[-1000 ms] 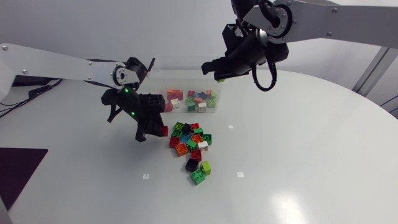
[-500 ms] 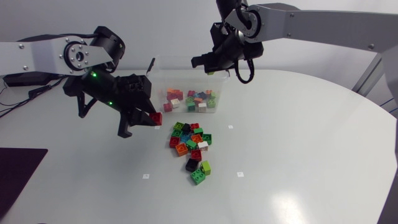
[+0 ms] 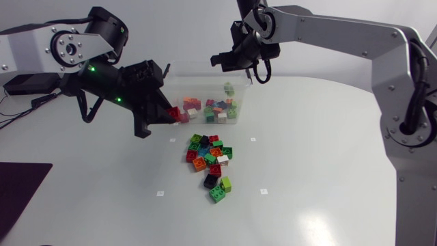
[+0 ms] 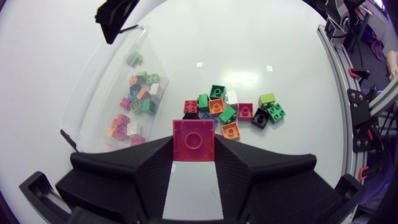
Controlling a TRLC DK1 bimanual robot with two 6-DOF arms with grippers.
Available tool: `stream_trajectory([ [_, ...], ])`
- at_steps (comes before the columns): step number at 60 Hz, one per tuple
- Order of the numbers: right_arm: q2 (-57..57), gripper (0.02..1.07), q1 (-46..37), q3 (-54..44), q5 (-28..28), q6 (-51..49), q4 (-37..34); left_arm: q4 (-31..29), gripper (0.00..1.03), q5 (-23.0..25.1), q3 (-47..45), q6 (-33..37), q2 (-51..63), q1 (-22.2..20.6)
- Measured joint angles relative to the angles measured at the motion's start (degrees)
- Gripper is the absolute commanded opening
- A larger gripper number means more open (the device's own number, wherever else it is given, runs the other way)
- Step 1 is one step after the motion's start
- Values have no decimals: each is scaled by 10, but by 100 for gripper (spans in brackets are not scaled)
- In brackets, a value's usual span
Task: Place the duplo bricks in the container
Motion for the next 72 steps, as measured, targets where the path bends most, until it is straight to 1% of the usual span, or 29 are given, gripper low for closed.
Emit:
stream_trajectory([
  [4,19,95,-3,24,0,-4,-11,13,31,0,5,-17,-5,0],
  [7,25,98,-4,30,0,-6,-17,30,31,1,7,-34,-7,0],
  [12,26,99,-5,30,0,-6,-26,78,31,2,9,-68,-7,0],
  [17,12,100,-5,12,0,-10,-21,129,31,2,11,-109,-7,1],
  [29,-57,100,-5,-80,5,-23,7,196,31,2,31,-169,6,2],
  [40,-132,100,-5,-159,8,-30,31,257,31,2,57,-223,45,15],
  [51,-193,100,-4,-239,11,-37,55,285,31,2,85,-263,97,24],
  [59,-230,100,-4,-297,11,-40,71,326,31,-1,92,-295,128,24],
  [72,-279,100,3,-382,11,-51,92,338,32,-3,144,-332,181,33],
])
